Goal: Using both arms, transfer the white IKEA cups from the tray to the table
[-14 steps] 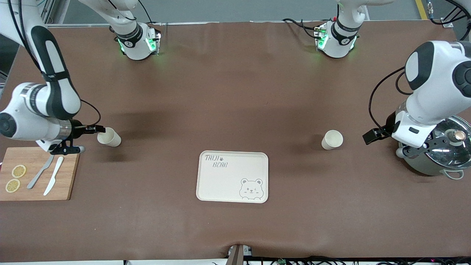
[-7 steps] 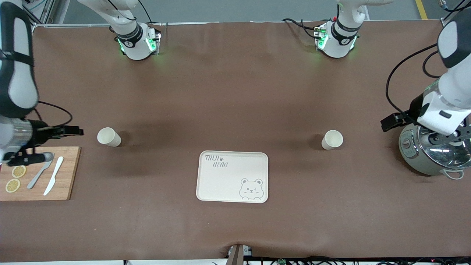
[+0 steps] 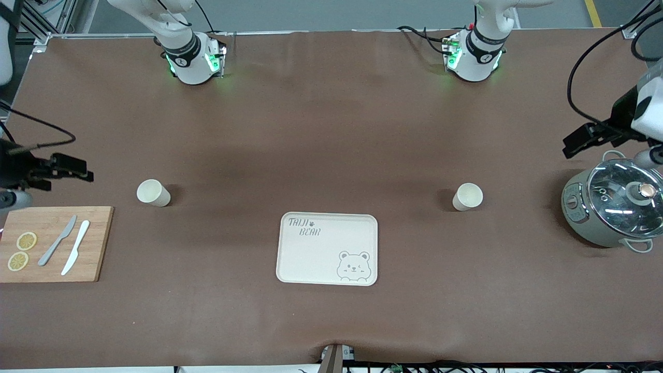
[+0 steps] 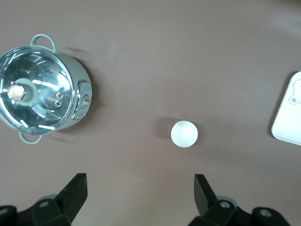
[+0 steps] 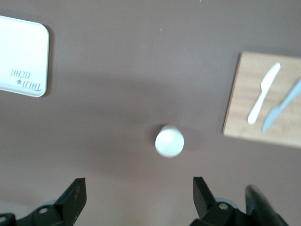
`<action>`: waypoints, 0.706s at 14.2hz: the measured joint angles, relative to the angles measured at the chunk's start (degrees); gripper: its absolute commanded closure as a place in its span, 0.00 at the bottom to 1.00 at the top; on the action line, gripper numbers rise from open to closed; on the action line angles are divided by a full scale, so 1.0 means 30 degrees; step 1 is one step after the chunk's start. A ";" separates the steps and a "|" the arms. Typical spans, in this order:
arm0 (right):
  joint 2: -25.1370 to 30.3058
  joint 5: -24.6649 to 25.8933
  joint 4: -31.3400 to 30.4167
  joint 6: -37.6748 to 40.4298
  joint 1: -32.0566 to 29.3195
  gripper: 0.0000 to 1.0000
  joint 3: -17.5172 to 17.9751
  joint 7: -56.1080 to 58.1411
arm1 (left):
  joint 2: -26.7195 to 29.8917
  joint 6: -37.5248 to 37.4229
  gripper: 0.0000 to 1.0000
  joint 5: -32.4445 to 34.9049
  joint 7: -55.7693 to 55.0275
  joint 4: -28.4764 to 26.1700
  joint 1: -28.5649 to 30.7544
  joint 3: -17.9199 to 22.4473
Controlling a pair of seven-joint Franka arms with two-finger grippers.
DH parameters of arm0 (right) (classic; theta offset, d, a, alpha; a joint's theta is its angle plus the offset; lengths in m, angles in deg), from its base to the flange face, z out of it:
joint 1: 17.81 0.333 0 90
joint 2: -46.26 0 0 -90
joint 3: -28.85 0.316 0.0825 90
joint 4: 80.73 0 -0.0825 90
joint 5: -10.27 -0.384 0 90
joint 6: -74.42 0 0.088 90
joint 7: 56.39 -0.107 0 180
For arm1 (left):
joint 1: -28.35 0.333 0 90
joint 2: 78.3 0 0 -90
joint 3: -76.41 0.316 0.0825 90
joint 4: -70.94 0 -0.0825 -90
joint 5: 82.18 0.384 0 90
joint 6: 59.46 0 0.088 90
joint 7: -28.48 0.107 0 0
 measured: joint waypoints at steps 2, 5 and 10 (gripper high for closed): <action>0.1235 0.0000 -0.0418 0.0772 0.0015 0.00 0.0001 -0.1913 | 0.0605 -0.0617 0.00 0.0000 0.0424 -0.0069 0.0002 -0.0005; 0.3126 0.0001 -0.1824 0.1148 0.0093 0.00 0.0031 -0.3213 | 0.1477 -0.0851 0.00 0.0000 0.0653 -0.0888 0.0002 -0.0039; 0.6680 0.0013 -0.4802 0.1348 0.0096 0.00 0.0036 -0.3453 | 0.2405 -0.0383 0.00 -0.0022 0.1205 -0.2439 0.0005 -0.0090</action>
